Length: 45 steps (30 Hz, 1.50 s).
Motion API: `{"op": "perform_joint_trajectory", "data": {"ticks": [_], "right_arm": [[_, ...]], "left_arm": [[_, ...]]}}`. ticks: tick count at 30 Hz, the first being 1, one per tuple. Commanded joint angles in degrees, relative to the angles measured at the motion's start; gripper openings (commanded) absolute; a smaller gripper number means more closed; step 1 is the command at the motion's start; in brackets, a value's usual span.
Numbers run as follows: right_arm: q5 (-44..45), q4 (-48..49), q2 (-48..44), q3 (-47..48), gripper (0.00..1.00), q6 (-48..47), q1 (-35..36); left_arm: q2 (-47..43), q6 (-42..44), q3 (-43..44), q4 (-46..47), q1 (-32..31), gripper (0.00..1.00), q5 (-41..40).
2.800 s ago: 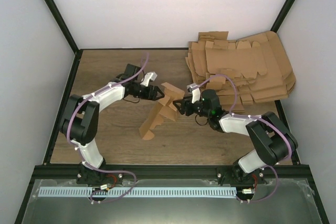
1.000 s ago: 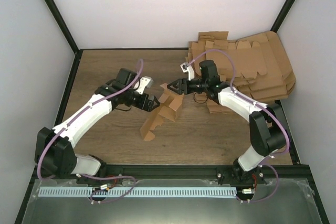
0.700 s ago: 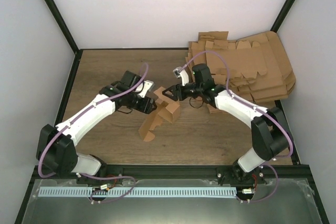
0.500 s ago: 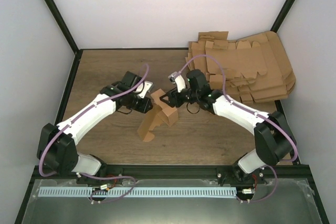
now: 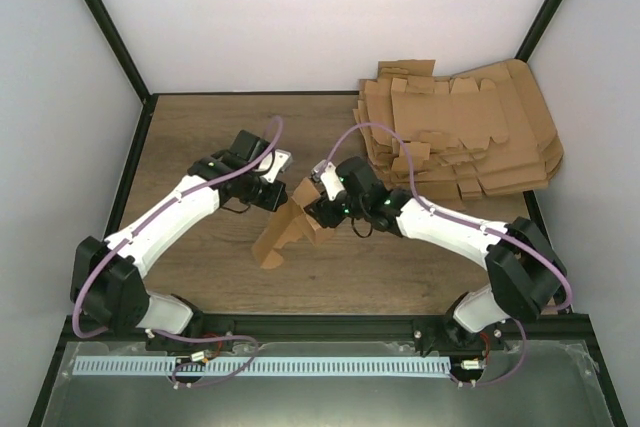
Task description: Fold the paper box
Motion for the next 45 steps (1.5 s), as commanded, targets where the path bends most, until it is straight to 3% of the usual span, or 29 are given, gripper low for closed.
{"op": "perform_joint_trajectory", "data": {"ticks": [1, 4, 8, 11, 13, 16, 18, 21, 25, 28, 34, 40, 45], "right_arm": [[9.26, -2.66, -0.46, 0.58, 0.62, -2.23, 4.3], [10.9, -2.77, -0.22, 0.5, 0.64, -2.32, 5.97], [10.03, -1.65, -1.68, -0.02, 0.76, -1.16, 6.31], [8.56, -0.44, -4.0, -0.72, 0.79, 0.09, 6.36], [7.52, -0.45, -5.09, -0.58, 0.82, 0.67, 6.31], [7.2, -0.8, -6.26, -0.22, 0.85, 1.48, 6.25], [7.05, -0.73, -7.14, -0.36, 0.88, 1.75, 6.18], [5.74, -0.66, -8.32, -0.6, 0.9, 2.6, 5.25], [2.49, -0.58, -9.31, -0.73, 0.88, 4.85, 2.37], [-1.78, 0.15, -9.6, -0.93, 0.82, 6.34, -0.24], [-5.32, 0.76, -8.19, -0.76, 0.65, 7.13, -1.33], [-9.07, 0.78, -7.45, -0.75, 0.65, 6.22, -1.33], [-10.7, 0.14, -6.49, -0.65, 0.59, 5.67, -1.26]], "left_arm": [[0.84, 1.63, 3.47, -2.48, -0.06, 0.11, 0.84], [1.46, 2.08, 3.76, -2.89, -0.06, 0.11, 2.25], [1.81, 2.31, 3.31, -2.8, -0.06, 0.11, 3.51], [1.98, 2.59, 3.52, -3.59, -0.04, 0.13, 2.3], [1.64, 2.89, 4.0, -4.47, -0.06, 0.25, 1.3], [0.79, 3.1, 4.85, -6.04, -0.06, 0.65, -0.06], [0.16, 3.23, 4.67, -6.77, -0.13, 0.76, -0.45], [-0.88, 3.51, 3.54, -7.65, -0.66, 0.82, -0.95], [-1.18, 3.52, 1.59, -8.43, -2.36, 0.82, -3.63], [-1.32, 2.86, -0.02, -8.16, -3.48, 0.79, -6.24], [-1.27, 2.19, -0.48, -7.7, -3.93, 0.57, -8.02], [-0.62, 2.24, 0.08, -6.93, -3.93, 0.13, -7.03], [-0.87, 2.34, 1.16, -6.69, -3.97, 0.04, -5.73]]}}
